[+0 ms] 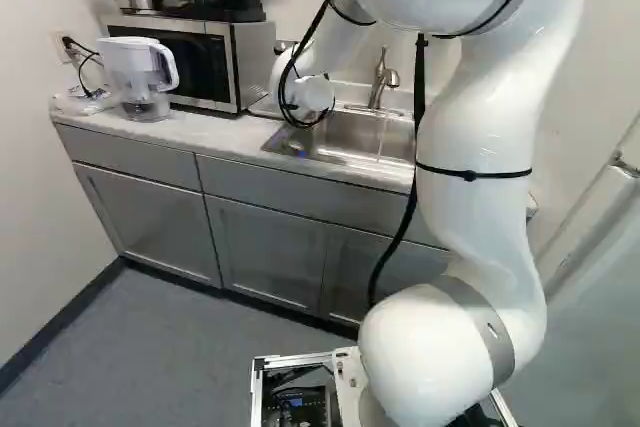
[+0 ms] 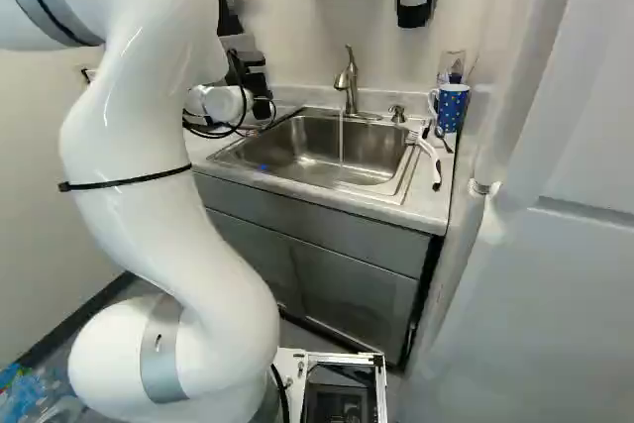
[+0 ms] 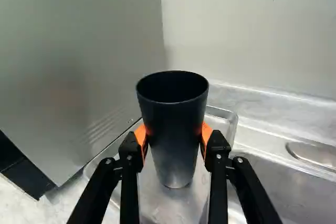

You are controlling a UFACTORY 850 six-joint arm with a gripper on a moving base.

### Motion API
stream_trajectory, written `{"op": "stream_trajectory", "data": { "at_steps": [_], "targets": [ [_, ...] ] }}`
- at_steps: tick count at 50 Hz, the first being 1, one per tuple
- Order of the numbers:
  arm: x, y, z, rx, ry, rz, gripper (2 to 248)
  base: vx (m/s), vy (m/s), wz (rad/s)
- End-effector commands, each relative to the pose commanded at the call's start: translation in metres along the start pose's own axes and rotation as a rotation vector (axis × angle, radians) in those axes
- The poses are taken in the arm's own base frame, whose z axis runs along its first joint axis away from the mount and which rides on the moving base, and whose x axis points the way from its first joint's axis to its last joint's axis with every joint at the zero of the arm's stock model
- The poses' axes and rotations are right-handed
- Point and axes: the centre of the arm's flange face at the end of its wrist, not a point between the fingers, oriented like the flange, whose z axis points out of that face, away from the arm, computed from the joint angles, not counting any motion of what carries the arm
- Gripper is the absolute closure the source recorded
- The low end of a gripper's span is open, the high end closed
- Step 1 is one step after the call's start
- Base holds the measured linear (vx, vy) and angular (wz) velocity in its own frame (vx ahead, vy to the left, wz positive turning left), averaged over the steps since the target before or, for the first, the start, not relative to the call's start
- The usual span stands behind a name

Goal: Rinse the cup and place it in the tray

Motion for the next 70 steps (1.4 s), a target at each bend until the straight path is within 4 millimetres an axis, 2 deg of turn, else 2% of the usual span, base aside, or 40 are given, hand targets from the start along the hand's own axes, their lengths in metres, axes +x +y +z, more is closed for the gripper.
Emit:
{"op": "stream_trajectory", "data": {
  "at_steps": [16,41,42,46,47,51,52,56,57,70],
  "targets": [
    [-0.015,0.001,0.005,-0.005,0.001,-0.003,130,0.000,0.000,0.000],
    [-0.015,0.001,0.005,-0.005,0.001,-0.003,130,0.000,0.000,0.000],
    [-0.015,0.001,0.005,-0.005,0.001,-0.003,106,0.000,0.000,0.000],
    [-0.015,0.001,0.005,-0.005,0.001,-0.003,106,0.000,0.000,0.000],
    [-0.015,0.001,0.005,-0.005,0.001,-0.003,71,0.000,0.000,0.000],
    [-0.015,0.001,0.005,-0.005,0.001,-0.003,71,0.000,0.000,0.000],
    [-0.015,0.001,0.005,-0.005,0.001,-0.003,36,0.000,0.000,0.000],
    [-0.013,0.001,0.005,-0.004,0.004,-0.003,36,0.000,0.000,0.000],
    [-0.012,0.001,0.005,-0.004,0.006,-0.003,4,0.000,0.000,0.000],
    [0.001,0.000,0.001,-0.003,0.028,0.000,3,0.000,0.000,0.000]
  ]
}}
